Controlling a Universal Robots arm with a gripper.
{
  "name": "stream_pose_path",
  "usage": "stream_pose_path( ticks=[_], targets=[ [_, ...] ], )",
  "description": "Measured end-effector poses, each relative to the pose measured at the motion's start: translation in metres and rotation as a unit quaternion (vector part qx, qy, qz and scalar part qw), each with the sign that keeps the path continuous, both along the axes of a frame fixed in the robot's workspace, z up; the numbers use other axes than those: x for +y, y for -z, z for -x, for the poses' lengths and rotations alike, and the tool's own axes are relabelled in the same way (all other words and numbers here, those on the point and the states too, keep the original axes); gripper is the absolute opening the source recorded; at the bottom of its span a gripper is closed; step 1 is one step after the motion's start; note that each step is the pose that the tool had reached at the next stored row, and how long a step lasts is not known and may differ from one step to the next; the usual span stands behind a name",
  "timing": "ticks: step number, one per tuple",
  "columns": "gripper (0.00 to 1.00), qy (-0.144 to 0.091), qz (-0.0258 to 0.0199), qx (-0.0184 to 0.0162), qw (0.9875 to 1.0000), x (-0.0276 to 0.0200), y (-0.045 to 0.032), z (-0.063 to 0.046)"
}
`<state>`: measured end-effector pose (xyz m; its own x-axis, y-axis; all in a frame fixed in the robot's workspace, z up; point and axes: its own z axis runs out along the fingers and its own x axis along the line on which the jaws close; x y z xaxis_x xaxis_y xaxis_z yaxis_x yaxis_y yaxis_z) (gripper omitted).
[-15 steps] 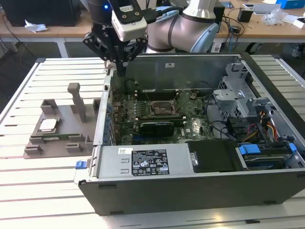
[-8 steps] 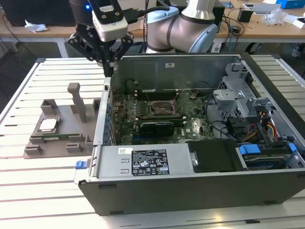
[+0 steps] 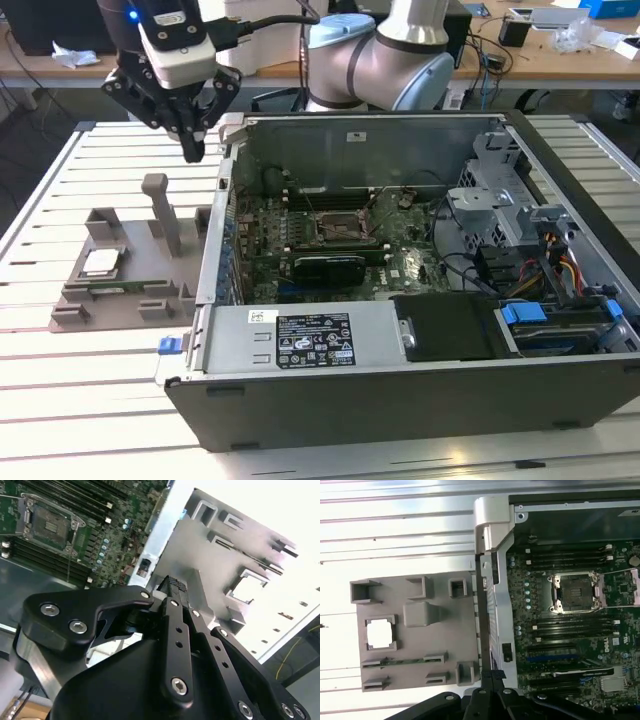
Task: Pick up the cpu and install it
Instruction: 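Reach for the cpu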
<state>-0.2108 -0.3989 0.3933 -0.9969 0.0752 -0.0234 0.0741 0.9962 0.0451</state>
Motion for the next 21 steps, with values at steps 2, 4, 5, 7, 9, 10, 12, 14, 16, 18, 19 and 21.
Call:
stream_pose_path(
  ticks=[2, 4, 5, 7, 9, 10, 12, 14, 16, 18, 19, 21],
  targets=[
    [0.11, 0.000, 0.0000, 0.0000, 1.0000, 0.0000, 0.0000, 0.006],
    [0.11, 0.000, 0.0000, 0.0001, 1.0000, 0.0000, -0.0001, 0.014],
    [0.11, 0.000, 0.0000, 0.0001, 1.0000, 0.0000, -0.0001, 0.016],
    [0.11, 0.000, 0.0000, 0.0000, 1.0000, 0.0000, 0.0000, 0.023],
    [0.11, 0.000, 0.0000, 0.0000, 1.0000, 0.0000, 0.0000, 0.033],
    [0.11, 0.000, 0.0000, 0.0001, 1.0000, 0.0000, 0.0000, 0.036],
    [0.11, 0.000, 0.0000, 0.0000, 1.0000, 0.0000, 0.0000, 0.044],
    [0.11, 0.000, 0.0000, 0.0000, 1.0000, 0.0000, 0.0000, 0.049],
    [0.11, 0.000, 0.0000, 0.0000, 1.0000, 0.0000, 0.0000, 0.054],
    [0.11, 0.000, 0.0000, 0.0001, 1.0000, 0.0000, 0.0000, 0.064],
    [0.11, 0.000, 0.0000, 0.0000, 1.0000, 0.0000, 0.0000, 0.069],
    [0.11, 0.000, 0.0000, 0.0000, 1.0000, 0.0000, 0.0000, 0.078]
  ],
)
